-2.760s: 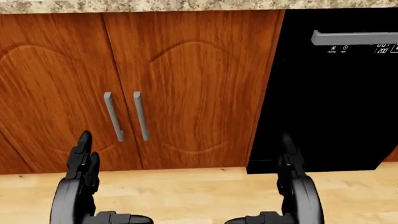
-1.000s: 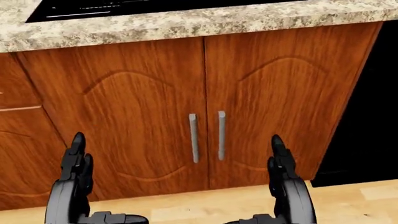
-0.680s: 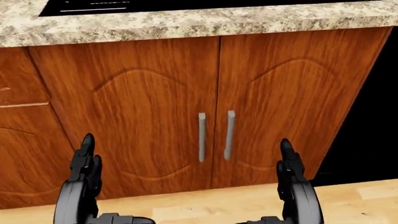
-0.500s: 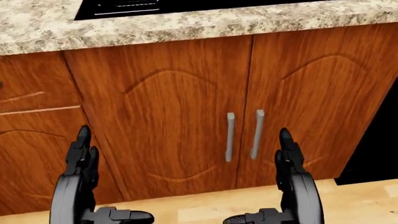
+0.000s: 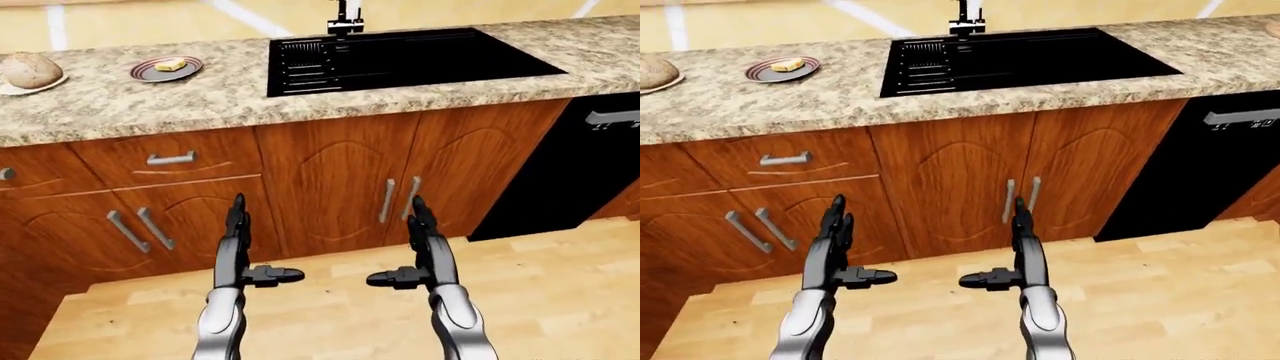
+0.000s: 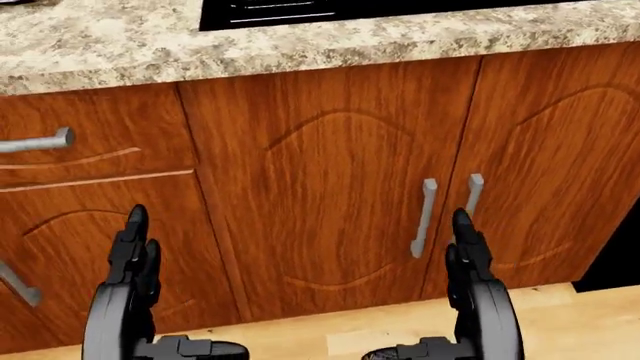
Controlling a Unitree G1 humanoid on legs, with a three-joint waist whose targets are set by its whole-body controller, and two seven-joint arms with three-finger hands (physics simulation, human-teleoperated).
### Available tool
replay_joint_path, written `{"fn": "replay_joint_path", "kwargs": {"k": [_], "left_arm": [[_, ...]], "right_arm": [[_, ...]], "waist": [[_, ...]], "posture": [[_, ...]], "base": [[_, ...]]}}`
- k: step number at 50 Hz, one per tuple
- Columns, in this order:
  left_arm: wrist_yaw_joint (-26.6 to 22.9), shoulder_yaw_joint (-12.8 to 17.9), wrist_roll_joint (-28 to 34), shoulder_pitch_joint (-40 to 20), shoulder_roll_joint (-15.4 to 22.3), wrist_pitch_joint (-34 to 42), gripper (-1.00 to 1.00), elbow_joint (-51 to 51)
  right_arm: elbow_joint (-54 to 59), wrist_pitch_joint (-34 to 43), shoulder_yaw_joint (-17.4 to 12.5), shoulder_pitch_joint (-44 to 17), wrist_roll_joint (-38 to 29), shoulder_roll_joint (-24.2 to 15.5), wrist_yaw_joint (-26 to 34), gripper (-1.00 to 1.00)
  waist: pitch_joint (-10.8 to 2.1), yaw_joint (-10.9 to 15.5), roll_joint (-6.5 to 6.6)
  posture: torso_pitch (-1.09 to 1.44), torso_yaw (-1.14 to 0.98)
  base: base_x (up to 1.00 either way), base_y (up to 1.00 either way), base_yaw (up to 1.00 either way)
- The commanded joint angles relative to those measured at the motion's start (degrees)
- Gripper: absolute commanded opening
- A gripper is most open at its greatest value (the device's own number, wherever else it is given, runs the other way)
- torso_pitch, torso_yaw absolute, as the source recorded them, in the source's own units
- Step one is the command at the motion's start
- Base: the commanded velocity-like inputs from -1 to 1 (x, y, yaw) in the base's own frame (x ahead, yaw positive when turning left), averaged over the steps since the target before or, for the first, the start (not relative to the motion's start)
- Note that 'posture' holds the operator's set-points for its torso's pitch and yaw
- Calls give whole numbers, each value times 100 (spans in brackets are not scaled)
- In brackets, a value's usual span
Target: Place all breads on the cutting board.
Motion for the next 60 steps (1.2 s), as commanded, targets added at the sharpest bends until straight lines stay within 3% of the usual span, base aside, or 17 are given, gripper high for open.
{"fn": "replay_joint_path", "kwargs": {"k": [1,3,4,15,18,19,22,26,29,30,45,46,49,53,55,57,60], "left_arm": [[29,69,-6,-81,51,-167,100,-189],[28,69,-7,-80,53,-144,100,-215],[28,69,-6,-80,52,-156,100,-201],[29,74,2,-66,53,-153,100,-223],[28,75,0,-71,54,-150,100,-221],[31,70,2,-64,51,-117,100,-261],[35,68,4,-72,47,-136,100,-231],[32,75,-4,-82,50,-156,100,-198],[35,71,-5,-81,48,-134,100,-217],[34,75,-7,-96,50,-167,100,-167],[36,69,-3,-92,52,-174,100,-168],[37,64,0,-81,51,-145,100,-209],[31,68,-1,-82,53,-174,100,-181],[32,68,1,-82,53,-160,100,-194],[31,73,0,-89,54,-191,100,-157],[35,69,2,-80,51,-177,100,-180],[34,73,1,-83,54,-189,100,-168]], "right_arm": [[-70,-237,51,-108,19,23,39,100],[-165,-161,67,-86,11,32,31,100],[-142,-178,62,-93,12,30,32,100],[-288,-79,91,-48,-1,44,24,100],[-247,-112,81,-58,3,38,30,100],[-141,-190,61,-87,15,30,39,100],[-113,-207,59,-94,17,30,40,100],[-86,-228,55,-98,18,28,39,100],[-57,-251,51,-103,25,28,43,100],[-126,-190,60,-94,22,33,36,100],[-44,-257,57,-111,15,26,42,100],[-48,-253,58,-110,12,26,40,100],[-52,-253,62,-108,7,29,38,100],[-136,-192,72,-84,3,33,33,100],[-176,-161,76,-75,2,35,32,100],[-140,-202,70,-72,6,30,41,100],[-157,-192,71,-66,6,32,41,100]], "waist": [[-74,33,41],[-229,86,579],[-158,122,282],[-42,128,-270],[-146,91,-628],[-74,7,-326],[-185,28,-475],[-90,26,-213],[-109,22,201],[-201,48,525],[-148,63,-630],[-70,-17,-323],[-178,21,-468],[-80,20,-201],[-68,16,35],[-206,54,555],[-104,129,269]], "posture": [[0,0],[0,0],[0,0],[0,0],[0,0],[0,0],[0,0],[0,0],[0,0],[0,0],[0,0],[0,0],[0,0],[0,0],[0,0],[0,0],[0,0]], "base": [[0,46,0],[0,47,0],[0,47,0],[0,46,0],[0,46,0],[0,46,0],[0,46,0],[0,46,0],[0,46,0],[0,46,0],[0,46,0],[0,47,0],[0,47,0],[0,46,0],[0,47,0],[0,46,0],[0,46,0]]}}
